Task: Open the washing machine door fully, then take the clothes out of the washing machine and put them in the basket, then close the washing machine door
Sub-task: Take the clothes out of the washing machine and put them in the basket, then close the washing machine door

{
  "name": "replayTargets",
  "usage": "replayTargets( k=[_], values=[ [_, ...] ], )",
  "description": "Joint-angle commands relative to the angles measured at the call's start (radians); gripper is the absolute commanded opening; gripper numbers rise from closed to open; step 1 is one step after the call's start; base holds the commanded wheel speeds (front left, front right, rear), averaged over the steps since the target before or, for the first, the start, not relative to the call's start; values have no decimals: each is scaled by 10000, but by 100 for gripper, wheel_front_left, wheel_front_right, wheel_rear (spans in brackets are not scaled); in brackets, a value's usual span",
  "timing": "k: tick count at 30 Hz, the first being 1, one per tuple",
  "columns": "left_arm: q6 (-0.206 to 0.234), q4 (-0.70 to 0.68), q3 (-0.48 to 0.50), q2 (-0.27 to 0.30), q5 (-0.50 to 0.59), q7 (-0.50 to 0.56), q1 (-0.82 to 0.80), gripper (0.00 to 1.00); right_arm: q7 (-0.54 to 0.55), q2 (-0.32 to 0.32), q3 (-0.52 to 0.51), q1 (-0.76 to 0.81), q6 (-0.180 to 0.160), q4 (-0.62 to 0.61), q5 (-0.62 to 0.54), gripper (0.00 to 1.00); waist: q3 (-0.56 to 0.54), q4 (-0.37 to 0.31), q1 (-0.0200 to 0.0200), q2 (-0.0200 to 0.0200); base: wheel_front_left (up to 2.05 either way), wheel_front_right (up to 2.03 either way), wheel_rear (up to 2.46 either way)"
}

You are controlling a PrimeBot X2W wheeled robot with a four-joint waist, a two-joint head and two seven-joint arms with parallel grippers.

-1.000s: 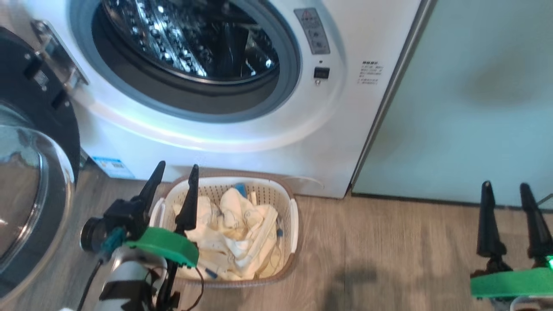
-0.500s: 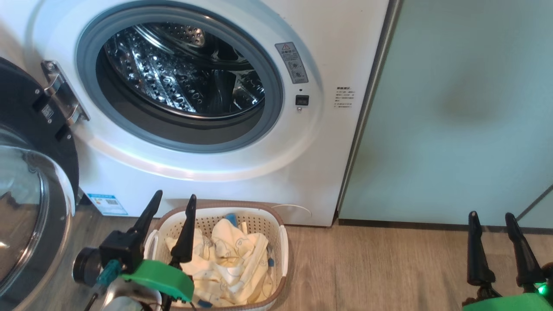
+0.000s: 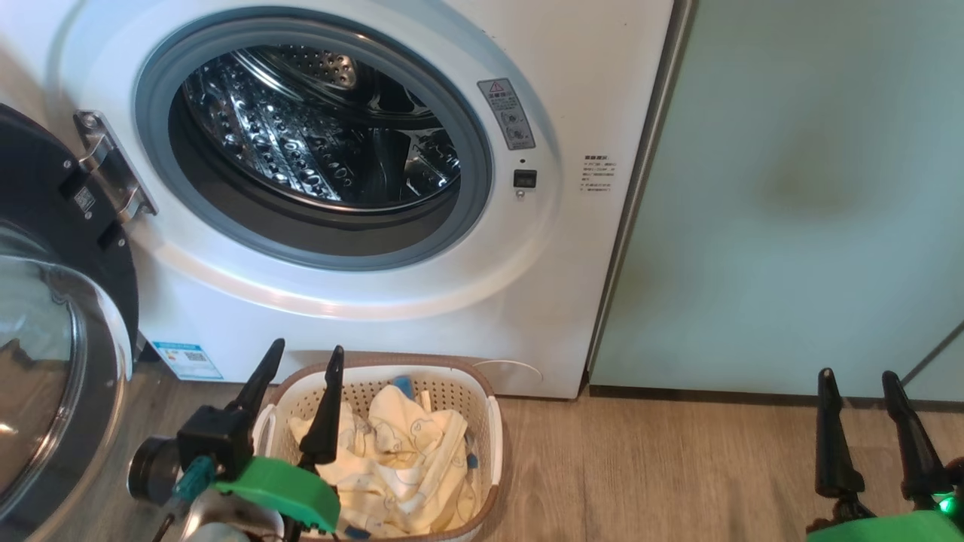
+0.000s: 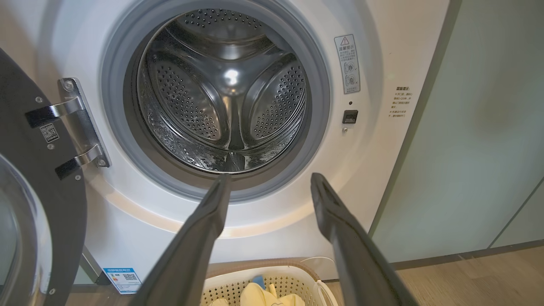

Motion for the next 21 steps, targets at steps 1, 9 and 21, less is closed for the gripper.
replayTargets(
  k=[1,9,21],
  values=[
    [92,-377,263,184,-42,16,-372,100,-67,-137,173,-321,2,-275,-30,100,1,7,0,0,0,0,0],
    [223,-354,224,205,-38,-22,-412,100,-67,-137,176,-346,2,-243,-77,100,7,31,0,0,0,0,0],
    [362,-366,121,270,-3,-94,-408,100,-67,-137,190,-309,2,-115,-175,100,17,31,0,0,-6,6,0]
  ],
)
